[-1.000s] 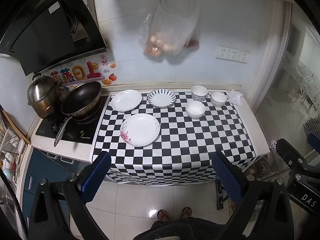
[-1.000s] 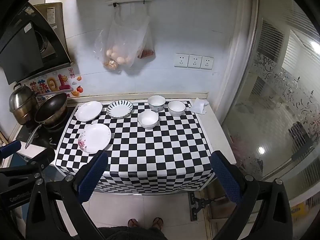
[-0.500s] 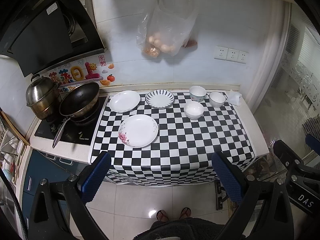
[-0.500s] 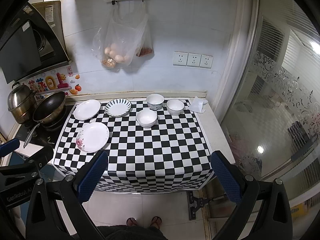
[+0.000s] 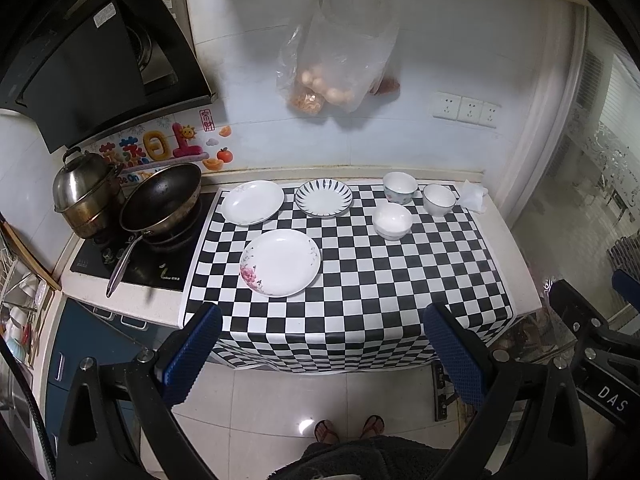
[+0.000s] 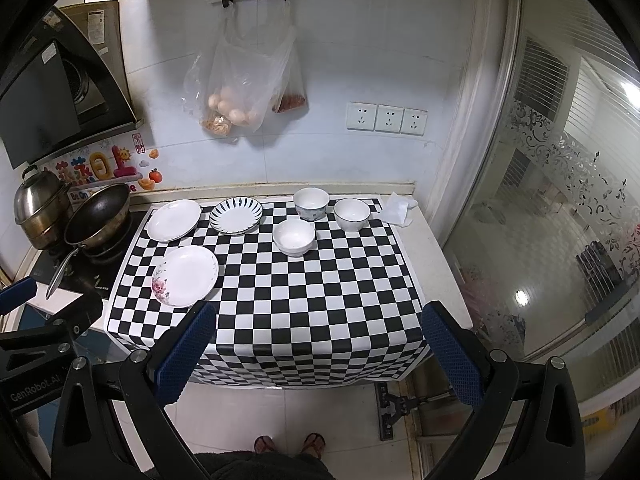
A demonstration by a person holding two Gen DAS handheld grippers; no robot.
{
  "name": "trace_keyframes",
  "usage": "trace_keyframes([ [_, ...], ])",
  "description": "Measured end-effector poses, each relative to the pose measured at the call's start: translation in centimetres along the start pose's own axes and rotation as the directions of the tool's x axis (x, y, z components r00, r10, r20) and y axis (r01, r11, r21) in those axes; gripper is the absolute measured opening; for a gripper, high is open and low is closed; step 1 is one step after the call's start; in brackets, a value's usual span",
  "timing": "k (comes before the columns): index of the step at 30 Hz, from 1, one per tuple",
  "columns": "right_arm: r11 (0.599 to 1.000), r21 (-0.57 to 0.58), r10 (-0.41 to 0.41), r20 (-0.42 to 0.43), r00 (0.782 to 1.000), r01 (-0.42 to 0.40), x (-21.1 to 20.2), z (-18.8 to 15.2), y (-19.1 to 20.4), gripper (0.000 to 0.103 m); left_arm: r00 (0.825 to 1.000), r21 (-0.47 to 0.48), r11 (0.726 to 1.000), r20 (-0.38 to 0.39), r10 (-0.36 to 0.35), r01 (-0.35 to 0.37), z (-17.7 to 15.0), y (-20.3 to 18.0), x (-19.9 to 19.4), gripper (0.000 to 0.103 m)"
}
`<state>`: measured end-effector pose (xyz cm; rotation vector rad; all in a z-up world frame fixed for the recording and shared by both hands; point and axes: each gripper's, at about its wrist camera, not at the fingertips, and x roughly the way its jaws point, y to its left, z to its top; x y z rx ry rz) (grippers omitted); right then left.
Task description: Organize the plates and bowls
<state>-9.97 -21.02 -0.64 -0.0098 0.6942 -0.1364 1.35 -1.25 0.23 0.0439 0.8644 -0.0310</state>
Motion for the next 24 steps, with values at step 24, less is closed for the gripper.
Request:
trace_keyframes([
  [24, 1.0, 0.012, -0.007, 0.0, 1.0, 0.007, 1.2, 0.4, -0.2, 0.103, 1.0, -0.002, 1.0, 0.005, -0.008, 0.008, 0.2, 0.0, 1.4, 0.103],
])
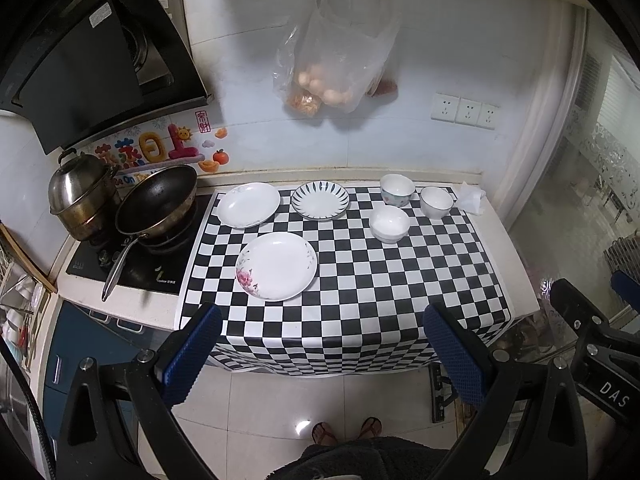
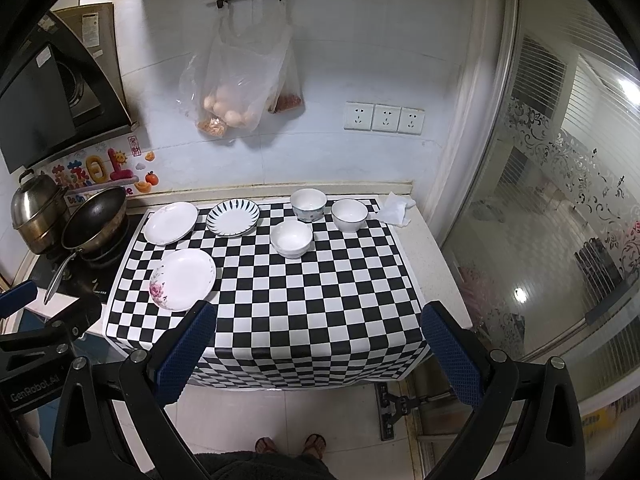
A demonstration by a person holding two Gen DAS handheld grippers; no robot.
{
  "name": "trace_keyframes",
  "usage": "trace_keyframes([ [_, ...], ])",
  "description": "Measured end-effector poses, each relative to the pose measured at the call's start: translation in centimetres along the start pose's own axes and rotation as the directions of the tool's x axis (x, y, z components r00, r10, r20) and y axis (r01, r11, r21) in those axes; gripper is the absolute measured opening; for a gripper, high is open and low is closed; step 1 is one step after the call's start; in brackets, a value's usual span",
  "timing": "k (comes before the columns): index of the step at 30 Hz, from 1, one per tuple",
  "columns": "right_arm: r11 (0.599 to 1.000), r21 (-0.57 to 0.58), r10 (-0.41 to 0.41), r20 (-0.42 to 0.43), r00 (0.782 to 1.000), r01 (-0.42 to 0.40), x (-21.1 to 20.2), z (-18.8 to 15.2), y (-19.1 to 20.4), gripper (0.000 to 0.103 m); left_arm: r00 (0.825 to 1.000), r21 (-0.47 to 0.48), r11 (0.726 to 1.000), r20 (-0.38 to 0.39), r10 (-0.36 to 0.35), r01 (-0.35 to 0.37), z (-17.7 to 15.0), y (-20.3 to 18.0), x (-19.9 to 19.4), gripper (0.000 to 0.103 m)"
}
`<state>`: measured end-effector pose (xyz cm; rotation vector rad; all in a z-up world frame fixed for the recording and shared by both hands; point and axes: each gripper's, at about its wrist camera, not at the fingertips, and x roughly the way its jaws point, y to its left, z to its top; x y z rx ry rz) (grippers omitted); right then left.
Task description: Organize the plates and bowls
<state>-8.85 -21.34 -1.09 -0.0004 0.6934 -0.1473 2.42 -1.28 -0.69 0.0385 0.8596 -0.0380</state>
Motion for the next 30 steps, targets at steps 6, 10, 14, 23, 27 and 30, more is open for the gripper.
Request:
trace_keyframes([
  [6, 1.0, 0.0, 0.001, -0.001, 1.0, -0.001, 0.03, 0.02, -0.01, 0.103, 1.0, -0.004, 1.0, -0.002, 0.0, 0.0, 0.11, 0.01, 0.01, 0.103],
  [10, 1.0, 0.0, 0.0, 0.0, 1.0, 0.0, 0.18, 0.09, 0.0, 0.103, 1.0, 0.0, 1.0, -0.003, -0.001, 0.001, 0.1, 0.05, -0.02, 0.103],
  [14, 1.0, -0.001, 0.002, -0.001, 1.0, -0.002, 0.24, 0.17, 0.0, 0.103, 1.0, -0.001, 1.0, -0.001, 0.0, 0.0, 0.01, 0.13, -0.17, 0.103],
  [23, 1.0, 0.002, 0.002, -0.005, 1.0, -0.002, 0.35, 0.17, 0.04, 0.103, 1.0, 0.002, 1.0, -0.007, -0.005, 0.005, 0.57, 0.13, 0.43, 0.103],
  [27, 1.0, 0.003, 0.003, -0.006, 1.0, -0.003, 0.46, 0.15, 0.03, 0.103, 1.0, 0.002, 1.0, -0.008, -0.004, 0.004, 0.56, 0.03, 0.59, 0.103],
  [30, 1.0, 0.007, 0.004, -0.009, 1.0, -0.004, 0.78, 0.27, 0.08, 0.103, 1.0, 0.001, 1.0, -0.004, -0.004, 0.004, 0.49, -0.05, 0.61, 0.103],
])
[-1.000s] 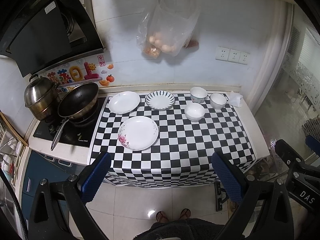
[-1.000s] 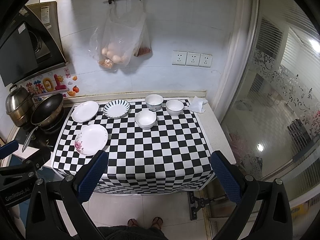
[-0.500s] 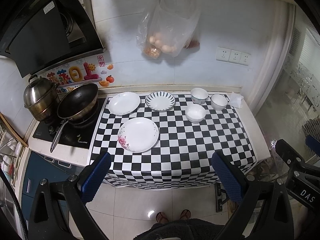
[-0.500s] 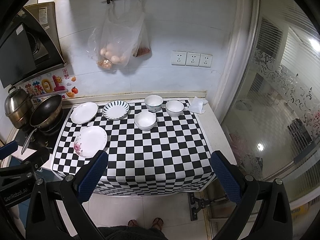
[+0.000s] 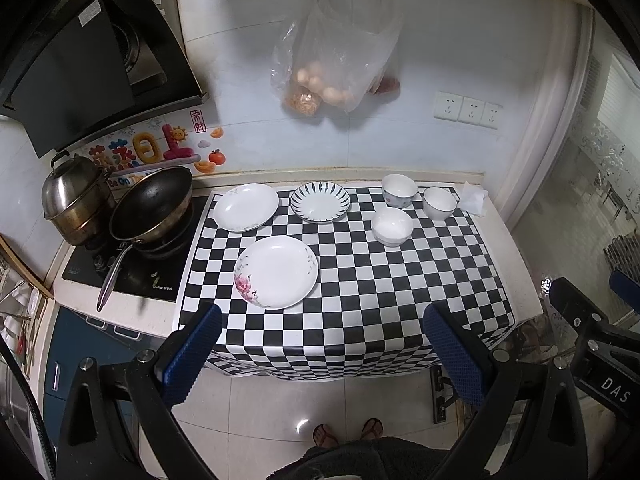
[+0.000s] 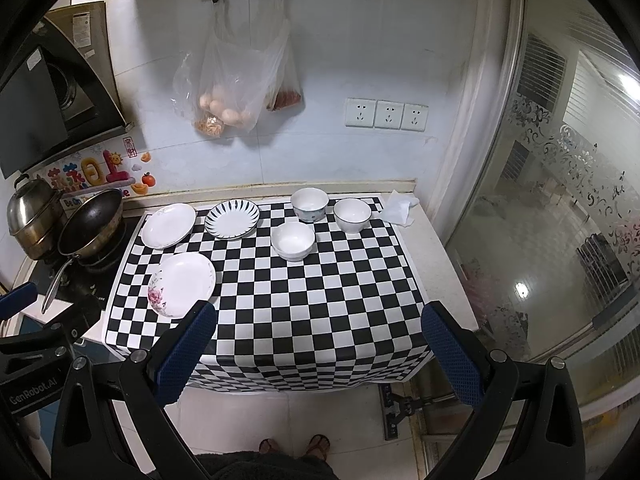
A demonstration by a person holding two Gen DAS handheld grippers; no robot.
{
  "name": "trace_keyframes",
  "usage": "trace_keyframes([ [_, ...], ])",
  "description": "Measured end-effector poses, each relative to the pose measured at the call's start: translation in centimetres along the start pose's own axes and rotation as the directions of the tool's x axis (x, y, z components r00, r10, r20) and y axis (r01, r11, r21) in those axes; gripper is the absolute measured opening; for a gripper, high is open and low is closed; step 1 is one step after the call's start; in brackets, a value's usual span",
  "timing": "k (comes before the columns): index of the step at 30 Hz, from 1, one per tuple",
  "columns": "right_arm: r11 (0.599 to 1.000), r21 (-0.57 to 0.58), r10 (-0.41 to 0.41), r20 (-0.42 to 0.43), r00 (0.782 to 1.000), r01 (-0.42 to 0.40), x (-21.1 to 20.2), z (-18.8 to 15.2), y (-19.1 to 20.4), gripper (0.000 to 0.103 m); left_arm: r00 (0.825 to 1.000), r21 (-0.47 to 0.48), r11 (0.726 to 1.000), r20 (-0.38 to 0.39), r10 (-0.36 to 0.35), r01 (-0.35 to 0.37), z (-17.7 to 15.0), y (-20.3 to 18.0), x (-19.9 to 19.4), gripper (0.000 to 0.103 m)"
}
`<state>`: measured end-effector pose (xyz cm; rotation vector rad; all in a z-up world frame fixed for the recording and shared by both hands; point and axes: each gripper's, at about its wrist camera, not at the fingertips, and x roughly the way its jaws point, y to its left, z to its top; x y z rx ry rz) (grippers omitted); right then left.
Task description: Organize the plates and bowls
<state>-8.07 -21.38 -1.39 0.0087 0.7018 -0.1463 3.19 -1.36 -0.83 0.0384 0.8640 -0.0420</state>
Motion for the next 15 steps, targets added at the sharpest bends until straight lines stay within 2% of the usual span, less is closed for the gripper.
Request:
trace_keyframes([
  [4, 1.0, 0.018, 0.012, 0.002, 1.0, -0.012, 0.9, 0.2, 0.4, 0.103, 1.0, -0.007, 1.0, 0.01, -0.003, 0.003, 0.5, 0.5, 1.4, 0.103],
  [8, 0.993, 0.041, 0.108, 0.08, 0.991, -0.111, 4.2, 0.1, 1.0, 0.103, 1.0, -0.025, 1.0, 0.028, 0.002, -0.002, 1.3, 2.8, 4.2, 0.103],
  [9, 0.992, 0.035, 0.121, 0.074, 0.99, -0.124, 5.3, 0.3, 1.5, 0.103, 0.999, -0.033, 0.999, 0.032, 0.011, -0.01, 1.3, 3.5, 5.0, 0.103],
  [13, 0.977, 0.067, 0.204, -0.037, 0.978, -0.201, 12.5, 0.1, 2.9, 0.103, 0.997, -0.076, 0.995, -0.018, 0.068, -0.069, 1.5, 7.5, 11.0, 0.103],
  [15, 0.971, 0.091, 0.23, -0.106, 0.967, -0.221, 16.7, -0.2, 3.7, 0.103, 0.991, -0.102, 0.99, -0.104, 0.087, -0.097, 1.0, 10.0, 15.5, 0.103],
])
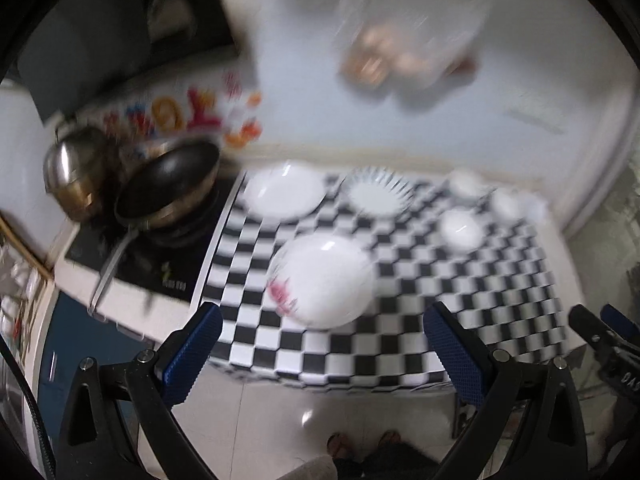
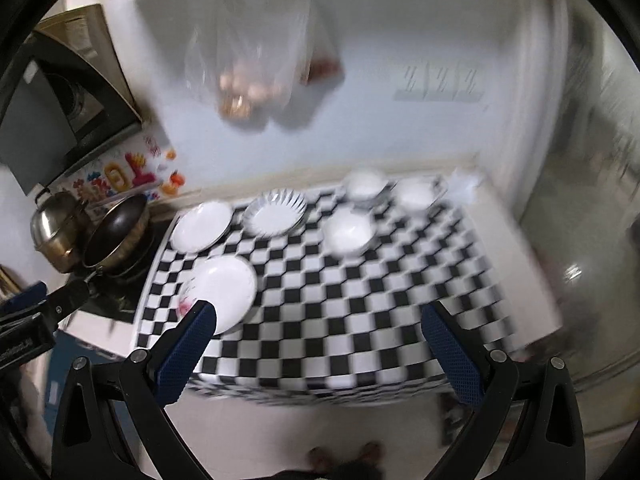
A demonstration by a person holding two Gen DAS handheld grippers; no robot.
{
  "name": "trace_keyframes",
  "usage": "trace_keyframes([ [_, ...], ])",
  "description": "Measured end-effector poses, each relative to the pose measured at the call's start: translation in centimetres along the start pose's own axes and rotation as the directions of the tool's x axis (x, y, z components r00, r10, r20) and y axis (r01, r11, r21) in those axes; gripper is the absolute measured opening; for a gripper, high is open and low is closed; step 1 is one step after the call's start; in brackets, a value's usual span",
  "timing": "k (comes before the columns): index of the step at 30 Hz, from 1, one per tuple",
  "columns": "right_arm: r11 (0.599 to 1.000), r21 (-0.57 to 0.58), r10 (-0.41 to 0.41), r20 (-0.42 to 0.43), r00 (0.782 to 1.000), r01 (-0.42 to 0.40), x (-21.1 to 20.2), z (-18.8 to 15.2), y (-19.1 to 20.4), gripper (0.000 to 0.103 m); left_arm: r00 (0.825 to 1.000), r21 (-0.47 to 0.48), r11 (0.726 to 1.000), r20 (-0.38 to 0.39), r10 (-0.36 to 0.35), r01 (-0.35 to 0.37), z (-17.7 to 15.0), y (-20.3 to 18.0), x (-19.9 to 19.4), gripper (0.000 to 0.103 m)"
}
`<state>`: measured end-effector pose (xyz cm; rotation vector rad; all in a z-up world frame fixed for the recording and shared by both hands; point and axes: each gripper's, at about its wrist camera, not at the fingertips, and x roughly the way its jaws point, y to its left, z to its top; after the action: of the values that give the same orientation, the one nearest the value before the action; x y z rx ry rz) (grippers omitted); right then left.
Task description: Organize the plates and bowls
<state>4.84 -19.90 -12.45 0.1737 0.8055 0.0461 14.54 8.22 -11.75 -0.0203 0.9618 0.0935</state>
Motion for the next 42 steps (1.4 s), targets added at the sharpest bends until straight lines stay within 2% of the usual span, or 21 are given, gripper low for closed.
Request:
trace_keyframes([
  [3, 0.999, 0.014, 0.039, -0.13, 0.991, -0.038, 7.6, 0.1, 0.1, 0.103, 0.992, -0.055, 0.998, -0.121, 0.023, -0.03, 0.0, 2.9, 6.6, 0.103],
  [6, 0.996, 0.024, 0.093, -0.25, 0.964, -0.09, 15.2, 0.1, 0.9, 0.1, 0.972, -0.127, 0.992, -0.236, -0.009, -0.022, 0.1, 5.3, 12.8, 0.096],
  [8, 0.992, 0.026, 0.126, -0.331, 0.935, -0.125, 20.3, 0.1, 1.9, 0.095, 0.954, -0.171, 0.985, -0.298, -0.04, -0.012, 0.2, 6.5, 16.5, 0.087],
  [10, 0.985, 0.024, 0.165, -0.382, 0.909, -0.169, 24.7, 0.6, 2.8, 0.091, 0.932, -0.212, 0.977, -0.357, -0.062, -0.017, 0.3, 7.4, 20.3, 0.081],
  [13, 0.976, 0.005, 0.197, -0.46, 0.866, -0.219, 31.5, 1.3, 5.1, 0.08, 0.899, -0.256, 0.966, -0.43, -0.082, -0.035, 0.3, 8.3, 25.4, 0.074],
  [17, 0.967, 0.0, 0.209, -0.57, 0.794, -0.255, 39.3, 1.6, 7.7, 0.064, 0.862, -0.29, 0.956, -0.495, -0.113, -0.042, 0.7, 8.9, 30.8, 0.063],
  [21, 0.957, 0.002, 0.227, -0.63, 0.743, -0.291, 43.5, 1.7, 8.9, 0.052, 0.841, -0.289, 0.957, -0.522, -0.143, -0.017, 1.3, 8.8, 34.1, 0.048],
  [22, 0.954, 0.001, 0.231, -0.639, 0.734, -0.3, 44.1, 1.7, 9.1, 0.046, 0.835, -0.289, 0.957, -0.528, -0.155, -0.006, 1.4, 8.7, 34.6, 0.042],
  [24, 0.95, -0.005, 0.233, -0.659, 0.715, -0.314, 45.0, 1.6, 9.6, 0.038, 0.838, -0.297, 0.955, -0.517, -0.175, 0.015, 1.8, 8.5, 34.7, 0.04],
  [25, 0.947, -0.009, 0.239, -0.652, 0.72, -0.322, 45.1, 1.8, 9.6, 0.032, 0.839, -0.294, 0.956, -0.517, -0.173, 0.016, 1.9, 8.4, 34.6, 0.04],
  [26, 0.942, -0.004, 0.25, -0.66, 0.709, -0.336, 45.5, 1.9, 9.8, 0.021, 0.839, -0.289, 0.957, -0.517, -0.171, 0.017, 2.1, 8.3, 34.4, 0.039],
  [28, 0.933, 0.023, 0.282, -0.669, 0.688, -0.36, 45.7, 2.0, 10.1, 0.009, 0.838, -0.286, 0.958, -0.519, -0.166, 0.012, 2.2, 7.9, 33.8, 0.037],
  [31, 0.938, -0.048, 0.229, -0.656, 0.719, -0.343, 44.9, 2.1, 10.4, 0.01, 0.836, -0.269, 0.963, -0.525, -0.159, 0.015, 2.3, 6.9, 32.8, 0.036],
  [34, 0.94, -0.027, 0.237, -0.662, 0.711, -0.339, 43.9, 2.0, 9.0, 0.01, 0.833, -0.245, 0.969, -0.527, -0.17, 0.043, 1.8, 4.8, 31.1, 0.036],
  [42, 0.961, -0.003, 0.211, -0.642, 0.737, -0.278, 39.6, 1.3, 2.8, 0.01, 0.812, -0.195, 0.972, -0.54, -0.219, 0.132, 0.7, -1.8, 27.5, 0.036],
])
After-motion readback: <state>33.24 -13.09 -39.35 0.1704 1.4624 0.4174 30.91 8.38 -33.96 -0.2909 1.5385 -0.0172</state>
